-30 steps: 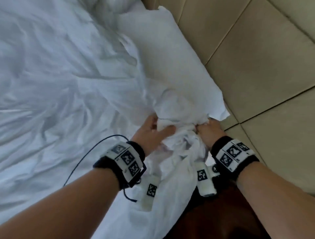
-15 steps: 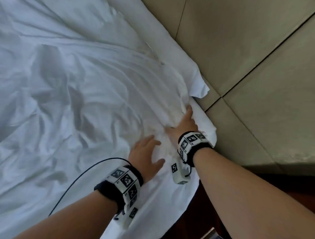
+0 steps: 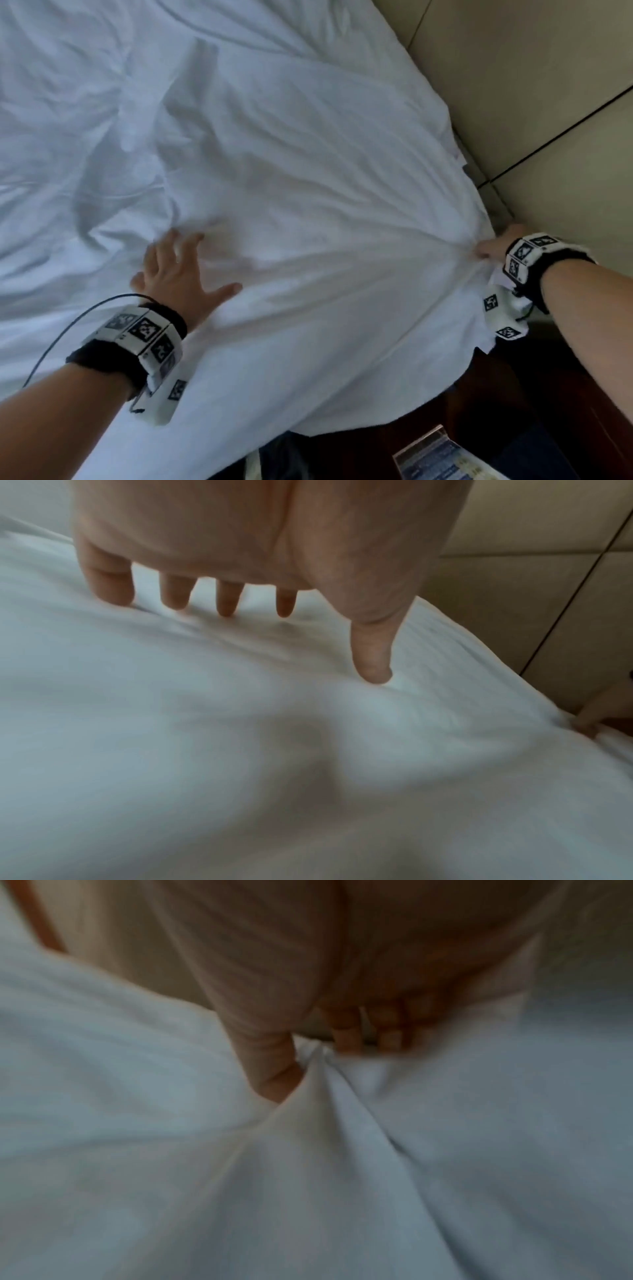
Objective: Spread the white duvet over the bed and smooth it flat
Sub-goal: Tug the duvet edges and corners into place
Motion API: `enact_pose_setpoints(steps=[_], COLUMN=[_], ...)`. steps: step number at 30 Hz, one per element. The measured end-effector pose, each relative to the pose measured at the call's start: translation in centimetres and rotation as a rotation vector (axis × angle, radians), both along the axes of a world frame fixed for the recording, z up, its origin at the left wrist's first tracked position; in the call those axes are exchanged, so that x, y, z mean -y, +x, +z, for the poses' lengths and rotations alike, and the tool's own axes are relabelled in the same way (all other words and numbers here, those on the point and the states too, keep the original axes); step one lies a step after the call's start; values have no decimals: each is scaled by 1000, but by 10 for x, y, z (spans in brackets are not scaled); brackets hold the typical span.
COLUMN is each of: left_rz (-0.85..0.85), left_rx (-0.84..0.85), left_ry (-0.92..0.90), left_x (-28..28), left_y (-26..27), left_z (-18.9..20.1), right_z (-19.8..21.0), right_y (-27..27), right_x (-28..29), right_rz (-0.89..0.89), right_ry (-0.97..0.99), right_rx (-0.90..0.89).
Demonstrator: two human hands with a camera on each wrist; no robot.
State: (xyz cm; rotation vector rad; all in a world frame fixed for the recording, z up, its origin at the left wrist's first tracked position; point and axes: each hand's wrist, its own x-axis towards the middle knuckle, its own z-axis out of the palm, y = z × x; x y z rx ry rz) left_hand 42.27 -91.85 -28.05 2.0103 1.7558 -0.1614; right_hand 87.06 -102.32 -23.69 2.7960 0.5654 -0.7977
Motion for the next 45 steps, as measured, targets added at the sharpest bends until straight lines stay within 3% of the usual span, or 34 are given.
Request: enact_pose_setpoints(steps=[3, 8, 10, 12, 14, 15, 17, 21, 25, 28, 30, 32, 33, 35, 37, 39, 45], left_rz=[-39, -83, -86, -97, -101, -98, -87, -81, -55, -27, -79, -128, -137, -134, -119, -141, -290], left_rx=[-37, -82, -108, -147, -182, -202, -233, -136, -109, -134, -177, -240, -272, -309, -281, -222, -78], left_ry=[-60, -51, -51, -59, -73, -84, -111, -81, -11, -98, -115, -144, -167, -193, -234, -298, -480], left_x=[9, 20, 19, 18, 17, 16, 15, 5, -4, -2, 6, 16, 20, 20, 10, 1, 14], left_y=[-25, -36, -33, -27, -18, -14, -3, 9, 1, -19, -31, -43, -48, -52, -56, -58, -74], left_z=[-10, -20, -22, -23, -25, -26, -23, -7, 5, -2, -7, -13, -15, -22, -26, -25, -2], right_z=[-21, -67, -77, -77, -67, -68, -59, -23, -40, -22, -7, -5, -5, -9, -21, -46, -80], right_y=[-11, -11, -13, -27, -48, -53, -47, 23, 64, -11, -69, -135, -172, -242, -309, -353, -378], right_x=[-8, -16, -23, -30, -31, -31, -29, 4, 21, -10, -42, -67, -74, -79, -75, -66, -56], right_rz=[-151, -419, -435, -271, -19, 46, 357, 288, 330, 421, 569, 806, 924, 1108, 1285, 1349, 1320], right_ry=[332, 614, 690, 599, 293, 260, 276, 153, -87, -47, 171, 403, 420, 289, 150, 69, -70], right_rx=[-39, -218, -246, -239, -250, -232, -127, 214, 128, 253, 337, 246, 112, -95, -197, -255, -234])
